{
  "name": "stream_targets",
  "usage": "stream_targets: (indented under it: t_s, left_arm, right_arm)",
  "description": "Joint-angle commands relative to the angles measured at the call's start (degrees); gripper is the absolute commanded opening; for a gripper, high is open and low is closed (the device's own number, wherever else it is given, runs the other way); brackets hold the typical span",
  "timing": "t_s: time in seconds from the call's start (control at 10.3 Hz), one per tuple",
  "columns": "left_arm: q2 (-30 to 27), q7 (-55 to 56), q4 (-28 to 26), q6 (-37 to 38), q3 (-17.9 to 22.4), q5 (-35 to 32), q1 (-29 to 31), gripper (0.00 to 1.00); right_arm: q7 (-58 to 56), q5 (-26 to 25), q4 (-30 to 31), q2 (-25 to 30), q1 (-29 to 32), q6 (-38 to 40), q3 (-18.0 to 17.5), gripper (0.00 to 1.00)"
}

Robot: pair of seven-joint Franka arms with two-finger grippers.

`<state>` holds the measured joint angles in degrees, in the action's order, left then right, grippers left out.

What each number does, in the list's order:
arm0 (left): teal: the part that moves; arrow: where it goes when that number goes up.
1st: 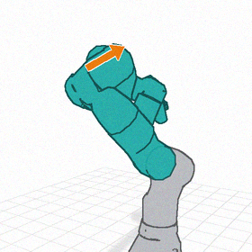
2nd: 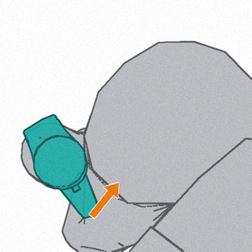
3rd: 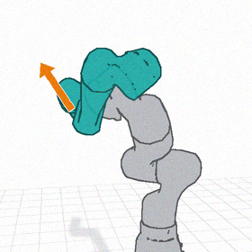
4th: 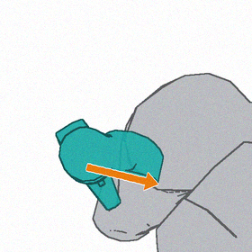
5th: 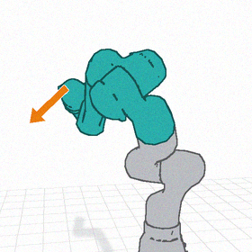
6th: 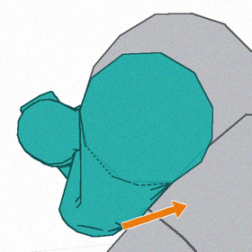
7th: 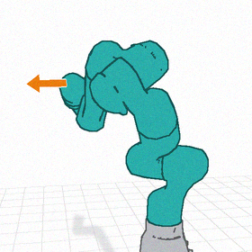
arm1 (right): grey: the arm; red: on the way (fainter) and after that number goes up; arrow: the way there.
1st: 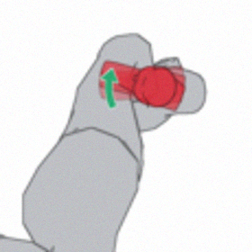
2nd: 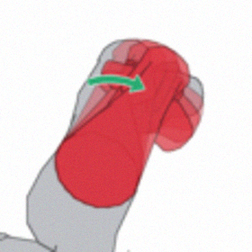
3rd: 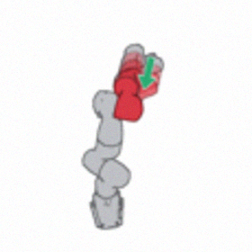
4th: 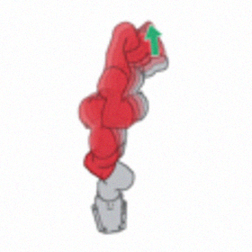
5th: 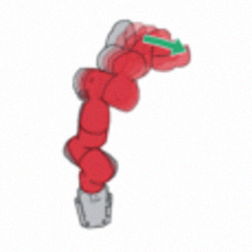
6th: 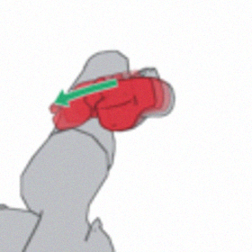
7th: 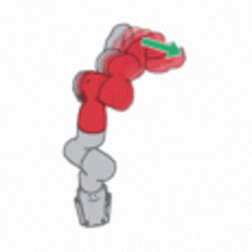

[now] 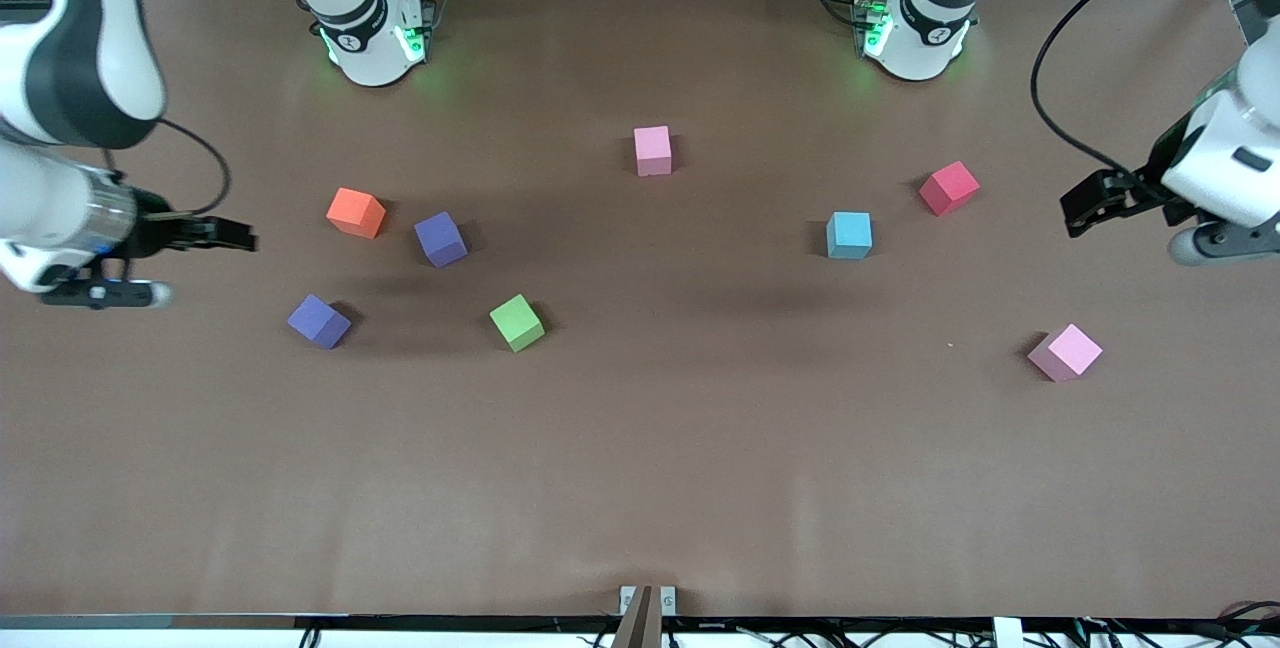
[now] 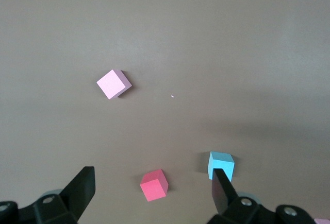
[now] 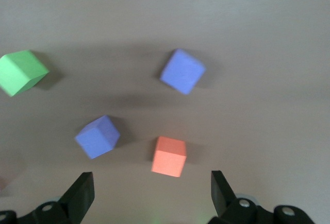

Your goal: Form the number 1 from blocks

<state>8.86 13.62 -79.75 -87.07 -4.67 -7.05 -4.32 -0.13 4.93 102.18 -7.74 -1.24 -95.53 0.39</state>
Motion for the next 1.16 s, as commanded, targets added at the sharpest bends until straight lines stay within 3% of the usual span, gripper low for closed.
stream_targets:
  t_s: [0.0, 0.29, 0.49, 0.68, 0.87, 1.07]
  left_arm:
    - [2.98, 2.81, 0.21, -0.55, 0.10, -1.13, -0.43, 1.00]
    - [8.88, 7.36, 0.04, -7.11, 0.10, 3.33, 0.18, 1.00]
    - [8.89, 9.05, -3.46, -11.34, 0.28, 4.06, 0.62, 1.00]
    - [6.62, 10.28, -9.68, -17.04, 0.36, 4.59, 2.64, 1.00]
    - [3.46, 10.46, -17.85, -23.55, 0.54, 4.59, 3.52, 1.00]
    - [-0.06, 10.64, -24.19, -26.56, 0.54, 4.59, 4.23, 1.00]
  right_arm:
    - [3.26, 2.62, 0.92, -0.26, -5.59, -1.67, -1.34, 1.00]
    - [20.47, 2.62, 0.83, -1.05, -12.81, -5.71, -7.39, 1.00]
    - [30.14, 2.45, 0.83, -3.41, -17.02, -10.79, -11.36, 1.00]
    - [36.83, 2.45, 0.74, -6.92, -23.95, -16.25, -11.72, 1.00]
    - [44.12, 1.84, 0.83, -11.31, -27.75, -22.30, -15.57, 1.00]
    - [50.99, -1.40, 0.83, -15.01, -31.96, -26.19, -16.64, 1.00]
